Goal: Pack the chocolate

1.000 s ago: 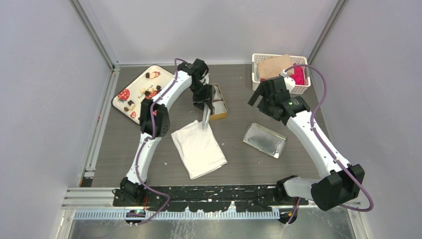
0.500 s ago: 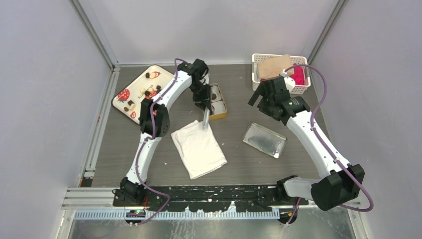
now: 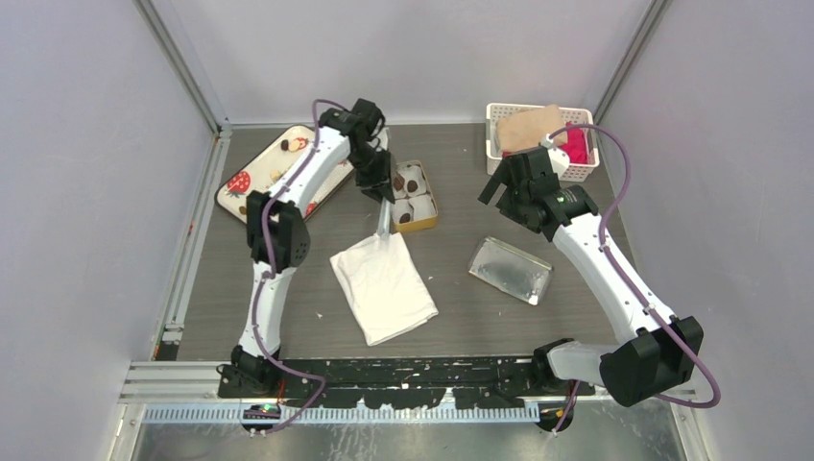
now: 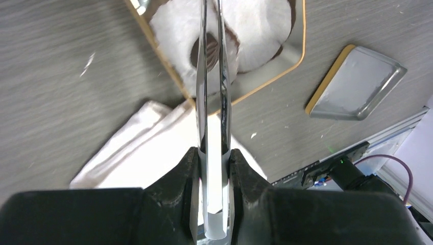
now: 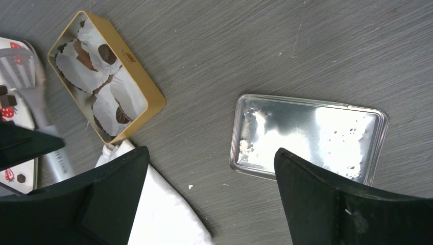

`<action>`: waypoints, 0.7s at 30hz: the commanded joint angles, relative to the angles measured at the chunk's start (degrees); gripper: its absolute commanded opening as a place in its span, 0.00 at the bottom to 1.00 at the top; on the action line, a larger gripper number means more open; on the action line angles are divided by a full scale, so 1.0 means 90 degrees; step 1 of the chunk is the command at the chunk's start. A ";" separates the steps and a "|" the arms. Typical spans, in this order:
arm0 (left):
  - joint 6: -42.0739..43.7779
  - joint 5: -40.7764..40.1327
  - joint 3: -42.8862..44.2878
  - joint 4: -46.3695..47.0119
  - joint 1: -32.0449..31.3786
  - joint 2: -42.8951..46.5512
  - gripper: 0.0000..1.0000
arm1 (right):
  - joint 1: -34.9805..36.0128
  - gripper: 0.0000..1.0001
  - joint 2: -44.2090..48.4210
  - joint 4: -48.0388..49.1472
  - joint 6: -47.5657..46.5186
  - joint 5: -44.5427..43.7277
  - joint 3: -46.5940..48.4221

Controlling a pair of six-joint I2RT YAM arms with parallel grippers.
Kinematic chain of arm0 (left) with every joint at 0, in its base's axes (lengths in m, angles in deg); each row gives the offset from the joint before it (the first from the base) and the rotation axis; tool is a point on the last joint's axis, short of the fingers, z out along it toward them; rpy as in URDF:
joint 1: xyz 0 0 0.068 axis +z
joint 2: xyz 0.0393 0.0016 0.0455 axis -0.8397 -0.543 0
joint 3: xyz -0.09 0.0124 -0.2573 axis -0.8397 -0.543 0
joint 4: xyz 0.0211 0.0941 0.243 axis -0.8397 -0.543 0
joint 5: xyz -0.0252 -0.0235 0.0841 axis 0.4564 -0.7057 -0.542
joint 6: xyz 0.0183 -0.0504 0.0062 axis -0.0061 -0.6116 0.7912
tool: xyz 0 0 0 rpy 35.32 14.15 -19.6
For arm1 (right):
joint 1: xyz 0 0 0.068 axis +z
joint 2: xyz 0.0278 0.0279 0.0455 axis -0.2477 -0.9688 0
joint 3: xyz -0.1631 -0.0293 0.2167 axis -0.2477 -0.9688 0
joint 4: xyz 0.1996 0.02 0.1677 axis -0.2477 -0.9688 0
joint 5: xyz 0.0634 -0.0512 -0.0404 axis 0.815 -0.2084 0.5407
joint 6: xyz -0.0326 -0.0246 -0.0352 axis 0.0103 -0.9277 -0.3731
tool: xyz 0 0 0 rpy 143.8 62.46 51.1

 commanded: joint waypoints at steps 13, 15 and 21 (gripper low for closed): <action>0.0904 -0.2047 -0.1984 -0.0971 0.1670 0.1885 0.09 | -0.0027 0.97 -0.0162 0.0316 0.0023 0.0140 0.0280; 0.0940 -0.2220 -0.2100 -0.0973 0.1685 0.1838 0.11 | -0.0028 0.97 -0.0188 0.0335 0.0016 0.0157 0.0301; 0.0937 -0.2483 -0.2308 -0.0912 0.1808 0.1652 0.21 | -0.0022 0.97 -0.0196 0.0322 0.0004 0.0122 0.0303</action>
